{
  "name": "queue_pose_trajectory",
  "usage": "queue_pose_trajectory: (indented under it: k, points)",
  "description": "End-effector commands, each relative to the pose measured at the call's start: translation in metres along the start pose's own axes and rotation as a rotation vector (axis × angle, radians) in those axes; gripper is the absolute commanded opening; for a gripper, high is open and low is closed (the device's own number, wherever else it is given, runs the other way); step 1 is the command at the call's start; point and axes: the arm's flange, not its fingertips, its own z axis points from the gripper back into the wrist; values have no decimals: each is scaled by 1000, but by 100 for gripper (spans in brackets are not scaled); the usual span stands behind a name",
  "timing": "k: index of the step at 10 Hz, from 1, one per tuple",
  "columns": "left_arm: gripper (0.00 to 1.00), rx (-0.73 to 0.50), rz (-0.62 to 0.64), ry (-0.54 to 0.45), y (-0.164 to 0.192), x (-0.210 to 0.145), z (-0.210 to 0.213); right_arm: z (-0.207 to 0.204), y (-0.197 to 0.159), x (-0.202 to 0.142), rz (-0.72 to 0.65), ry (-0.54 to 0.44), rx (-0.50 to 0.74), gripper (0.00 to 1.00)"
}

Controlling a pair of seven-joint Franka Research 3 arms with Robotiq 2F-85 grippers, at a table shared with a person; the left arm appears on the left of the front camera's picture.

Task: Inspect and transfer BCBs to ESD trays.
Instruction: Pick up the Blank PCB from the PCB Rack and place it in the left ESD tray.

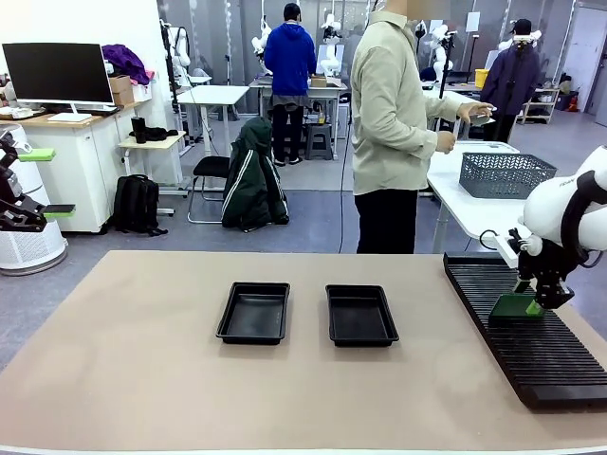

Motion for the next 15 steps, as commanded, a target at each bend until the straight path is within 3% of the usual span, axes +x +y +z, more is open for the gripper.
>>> queue_pose_trajectory:
  k: [1,2,3,7,11,15]
  points:
    - [100,5,-4,-6,-1,0,1,-4,2,-7,27,8,-14,0]
    - [100,5,-4,-6,-1,0,1,-5,3,-7,15,6,-21,4]
    - [100,5,-4,-6,-1,0,1,-5,3,-7,16,16,-21,35]
    - [100,5,-4,-6,-1,0,1,0,0,-1,-3,1,0,35]
    - [100,5,-4,-6,-1,0,1,1,-1,-1,-13,4,9,0]
    - [100,5,-4,-6,-1,0,1,1,-3,-3,-17,10,17,0]
